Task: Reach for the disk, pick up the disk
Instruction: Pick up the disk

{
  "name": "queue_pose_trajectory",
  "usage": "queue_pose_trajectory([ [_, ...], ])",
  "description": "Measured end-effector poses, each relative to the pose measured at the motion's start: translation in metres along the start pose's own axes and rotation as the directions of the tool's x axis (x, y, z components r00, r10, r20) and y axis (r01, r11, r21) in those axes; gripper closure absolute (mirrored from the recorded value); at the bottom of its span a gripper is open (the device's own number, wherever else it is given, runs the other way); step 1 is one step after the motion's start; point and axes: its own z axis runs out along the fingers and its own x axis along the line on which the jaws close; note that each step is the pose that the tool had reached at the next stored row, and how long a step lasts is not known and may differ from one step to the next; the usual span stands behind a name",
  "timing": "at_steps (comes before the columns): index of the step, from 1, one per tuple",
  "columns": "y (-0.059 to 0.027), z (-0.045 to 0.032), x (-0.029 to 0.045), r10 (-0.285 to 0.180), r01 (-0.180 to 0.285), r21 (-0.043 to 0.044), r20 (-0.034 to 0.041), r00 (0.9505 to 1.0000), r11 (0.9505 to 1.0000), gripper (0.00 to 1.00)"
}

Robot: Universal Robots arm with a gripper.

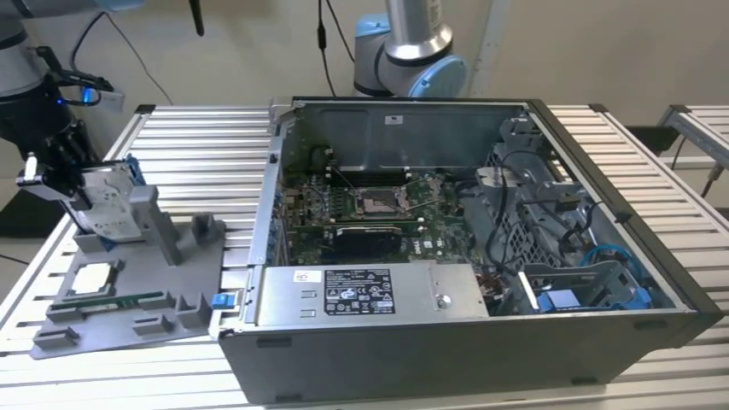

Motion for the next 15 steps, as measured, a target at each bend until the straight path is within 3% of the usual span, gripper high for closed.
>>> queue_pose_trajectory([
  [15,0.0007,-0.0478,-0.0003,0.0,0.0,0.0002,0.0014,1.0,1.0,1.0],
])
